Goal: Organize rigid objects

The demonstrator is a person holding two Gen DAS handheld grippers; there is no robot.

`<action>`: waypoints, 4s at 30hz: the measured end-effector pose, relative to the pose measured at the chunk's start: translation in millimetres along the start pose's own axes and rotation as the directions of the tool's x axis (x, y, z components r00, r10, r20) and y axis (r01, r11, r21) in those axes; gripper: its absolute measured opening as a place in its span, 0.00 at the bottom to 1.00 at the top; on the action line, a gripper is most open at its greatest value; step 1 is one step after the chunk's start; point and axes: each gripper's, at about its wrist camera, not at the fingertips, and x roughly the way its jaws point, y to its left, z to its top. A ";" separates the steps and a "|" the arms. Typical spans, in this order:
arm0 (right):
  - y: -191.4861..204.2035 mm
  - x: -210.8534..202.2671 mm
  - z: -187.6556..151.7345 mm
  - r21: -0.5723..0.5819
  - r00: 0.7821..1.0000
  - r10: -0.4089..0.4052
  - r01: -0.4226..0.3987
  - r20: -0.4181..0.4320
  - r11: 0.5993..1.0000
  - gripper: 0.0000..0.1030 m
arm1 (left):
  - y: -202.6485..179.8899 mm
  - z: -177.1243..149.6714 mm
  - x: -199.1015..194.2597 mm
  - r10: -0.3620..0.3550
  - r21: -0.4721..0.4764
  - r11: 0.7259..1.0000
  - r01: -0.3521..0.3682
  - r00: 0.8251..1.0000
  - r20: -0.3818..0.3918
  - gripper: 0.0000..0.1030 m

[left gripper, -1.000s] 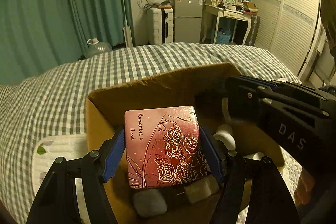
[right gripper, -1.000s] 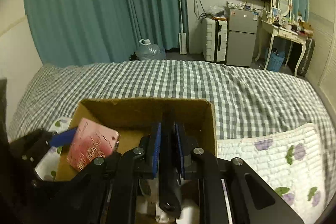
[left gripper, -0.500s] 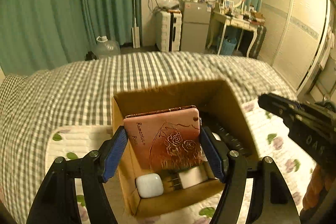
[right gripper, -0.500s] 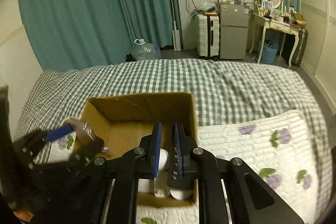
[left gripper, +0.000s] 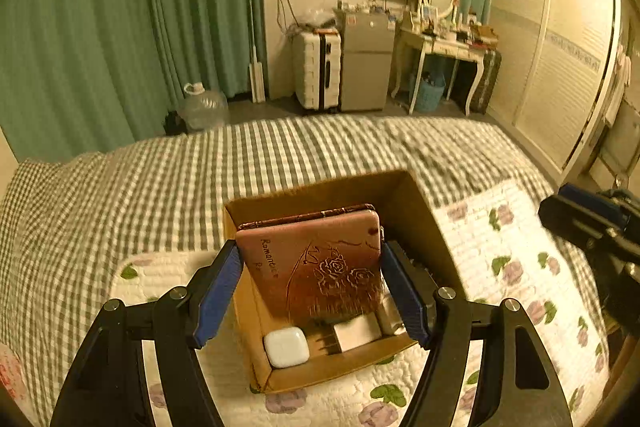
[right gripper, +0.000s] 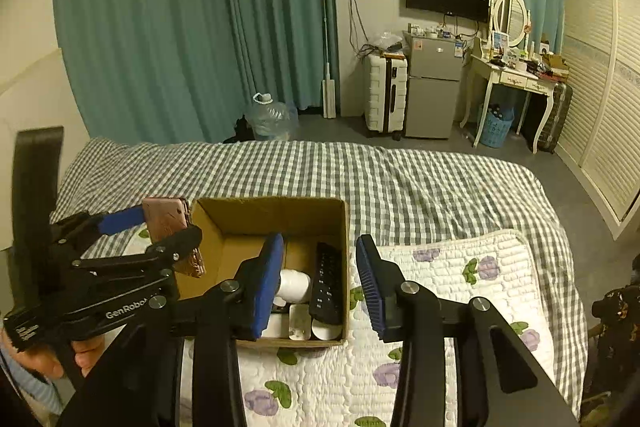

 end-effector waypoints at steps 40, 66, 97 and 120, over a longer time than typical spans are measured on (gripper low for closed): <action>10.2 51.0 -58.1 -0.056 0.999 0.037 -0.035 0.032 0.998 0.94 | 5.4 -19.3 -18.3 0.022 0.038 0.999 -0.024 0.999 0.049 0.72; -4.1 -32.3 -88.3 -0.070 0.963 0.038 -0.020 0.267 0.997 1.00 | -14.5 -120.3 -95.8 0.220 -0.049 0.975 -0.217 0.904 0.365 0.73; -4.5 -18.3 -108.9 -0.090 0.973 0.009 0.012 0.229 0.996 1.00 | -17.3 -133.2 -91.4 0.196 -0.060 0.981 -0.187 0.920 0.340 0.73; -1.2 -2.1 -109.3 -0.062 0.978 0.003 0.010 0.209 0.998 1.00 | -3.7 -141.2 -80.0 0.175 -0.064 0.985 -0.163 0.935 0.307 0.73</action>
